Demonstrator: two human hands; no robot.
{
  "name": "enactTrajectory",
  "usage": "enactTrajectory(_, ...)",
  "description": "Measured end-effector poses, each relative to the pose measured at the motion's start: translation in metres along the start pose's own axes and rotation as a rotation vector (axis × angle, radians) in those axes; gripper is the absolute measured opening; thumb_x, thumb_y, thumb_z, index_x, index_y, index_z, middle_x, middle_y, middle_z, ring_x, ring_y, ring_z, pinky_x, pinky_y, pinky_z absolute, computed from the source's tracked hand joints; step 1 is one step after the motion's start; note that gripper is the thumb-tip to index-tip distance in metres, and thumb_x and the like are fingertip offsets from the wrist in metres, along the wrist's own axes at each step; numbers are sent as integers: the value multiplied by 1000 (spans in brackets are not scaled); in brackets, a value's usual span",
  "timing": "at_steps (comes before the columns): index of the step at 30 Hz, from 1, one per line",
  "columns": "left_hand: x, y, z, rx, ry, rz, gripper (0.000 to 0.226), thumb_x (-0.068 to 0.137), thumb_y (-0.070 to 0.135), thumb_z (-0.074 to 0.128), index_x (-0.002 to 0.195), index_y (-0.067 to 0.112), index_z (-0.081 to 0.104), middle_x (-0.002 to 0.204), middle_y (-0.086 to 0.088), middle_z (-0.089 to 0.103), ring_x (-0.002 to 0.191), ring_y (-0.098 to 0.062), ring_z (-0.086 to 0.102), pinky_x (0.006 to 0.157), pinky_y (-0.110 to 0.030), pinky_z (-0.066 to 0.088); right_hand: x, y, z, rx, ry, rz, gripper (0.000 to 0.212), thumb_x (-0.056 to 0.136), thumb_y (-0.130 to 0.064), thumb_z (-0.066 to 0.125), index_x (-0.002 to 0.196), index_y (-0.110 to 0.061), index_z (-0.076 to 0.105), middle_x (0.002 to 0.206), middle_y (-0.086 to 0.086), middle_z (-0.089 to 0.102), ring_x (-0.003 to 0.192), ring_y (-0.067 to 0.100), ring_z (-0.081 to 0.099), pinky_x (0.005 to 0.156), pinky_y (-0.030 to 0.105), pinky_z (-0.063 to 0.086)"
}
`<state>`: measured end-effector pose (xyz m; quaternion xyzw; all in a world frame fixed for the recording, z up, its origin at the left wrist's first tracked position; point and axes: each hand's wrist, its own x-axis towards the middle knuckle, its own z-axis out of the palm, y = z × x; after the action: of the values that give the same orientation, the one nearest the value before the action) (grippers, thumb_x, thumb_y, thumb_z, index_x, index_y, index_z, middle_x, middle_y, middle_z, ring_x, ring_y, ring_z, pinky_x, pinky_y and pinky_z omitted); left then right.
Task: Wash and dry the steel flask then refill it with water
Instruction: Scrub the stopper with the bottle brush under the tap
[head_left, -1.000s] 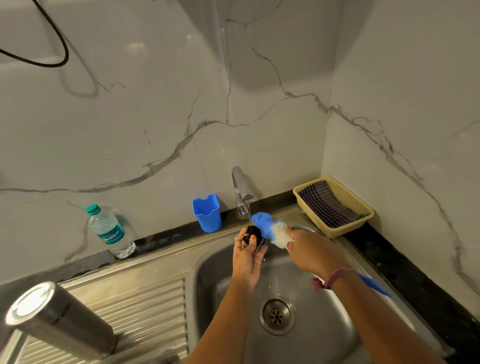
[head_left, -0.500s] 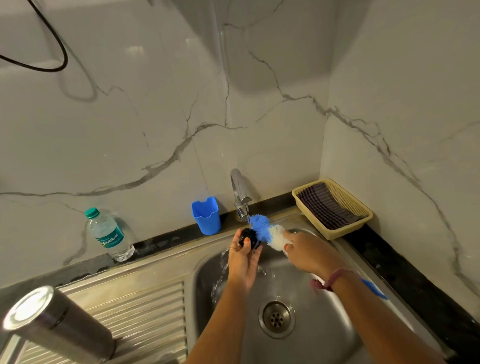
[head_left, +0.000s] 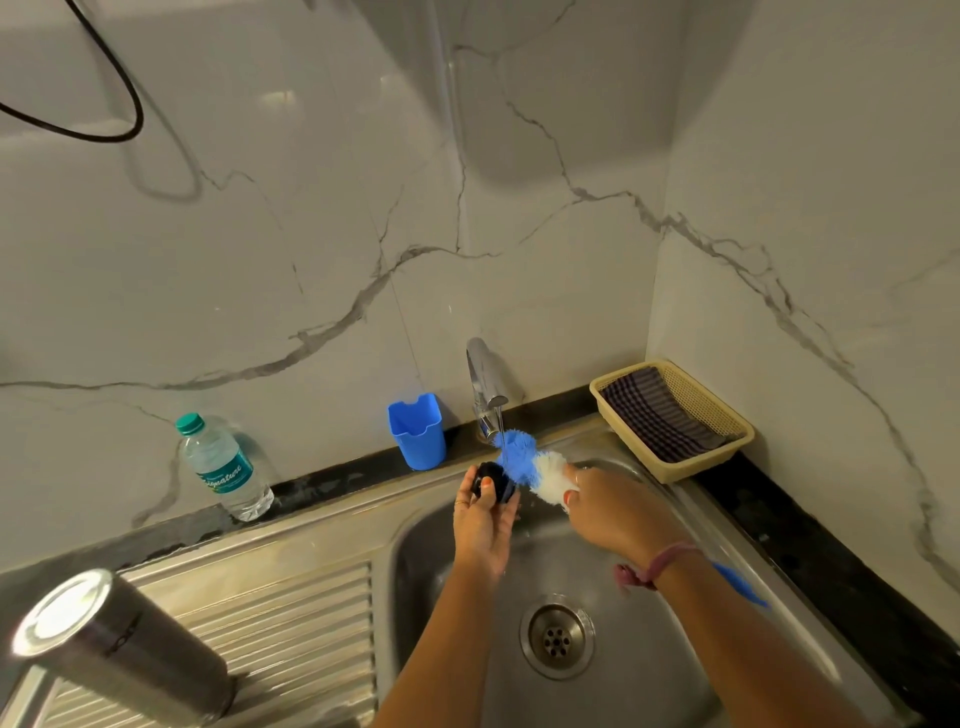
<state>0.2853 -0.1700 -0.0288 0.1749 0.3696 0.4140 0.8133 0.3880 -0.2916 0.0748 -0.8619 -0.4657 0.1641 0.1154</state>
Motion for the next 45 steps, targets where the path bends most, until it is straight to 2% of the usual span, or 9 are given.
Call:
enactTrajectory(5,1,-4,1,-26,-1,-2,40,102,1,45,138,18,50,130,-18,56,122,-36,58,108,-51,45,5,-7,-2,-73,-31,76,31,97,-25,46,122,-8,54,95,3,54,95,17,59,88,28,47)
enactTrajectory(11,2,0,2,-44,32,3,35,98,6,56,133,8,54,129,-20,62,119,-33,61,103,-45,50,5,-7,6,11,6,-16,35,97,-28,45,127,-12,53,104,7,64,91,19,62,74,27,49)
enactTrajectory(15,2,3,5,-68,78,41,43,92,8,66,133,8,52,128,-17,64,112,-28,66,84,-38,60,-4,0,11,19,-9,-38,37,96,-29,43,131,-19,50,90,4,59,80,17,59,68,27,47)
enactTrajectory(22,3,-6,7,-42,-25,-51,31,100,1,49,128,13,51,126,-22,59,115,-41,61,83,-58,57,2,-4,4,23,-18,37,33,97,-28,45,124,-10,54,105,8,64,93,18,62,82,30,52)
enactTrajectory(27,7,-4,4,-111,9,-66,39,102,3,46,141,8,48,134,-24,57,110,-34,63,69,-39,63,-13,-2,-3,-46,-28,-7,27,98,-25,42,119,-12,53,101,7,65,85,17,62,74,28,52)
enactTrajectory(31,2,-11,6,-68,-51,-148,36,100,14,55,134,3,52,121,-26,63,98,-34,67,68,-41,62,-1,0,1,-43,36,14,29,99,-25,41,121,-12,53,104,7,65,83,18,59,67,25,43)
enactTrajectory(36,2,-8,2,-94,43,-217,49,90,32,70,127,3,55,124,-26,61,108,-37,67,68,-40,63,1,20,13,167,-6,4,40,98,-29,41,138,-25,47,107,6,65,90,16,62,75,26,48)
enactTrajectory(40,5,-5,-1,-67,64,-250,50,87,29,73,127,3,57,127,-24,60,118,-36,61,77,-42,62,-14,35,13,266,6,-11,46,98,-33,44,143,-38,37,115,2,65,88,11,58,77,24,46)
enactTrajectory(45,-2,-12,6,-14,-26,-286,39,94,19,66,128,2,57,128,-26,59,119,-37,60,75,-40,62,-13,40,26,236,54,67,44,99,-35,41,143,-31,40,110,2,65,89,10,59,78,23,48)
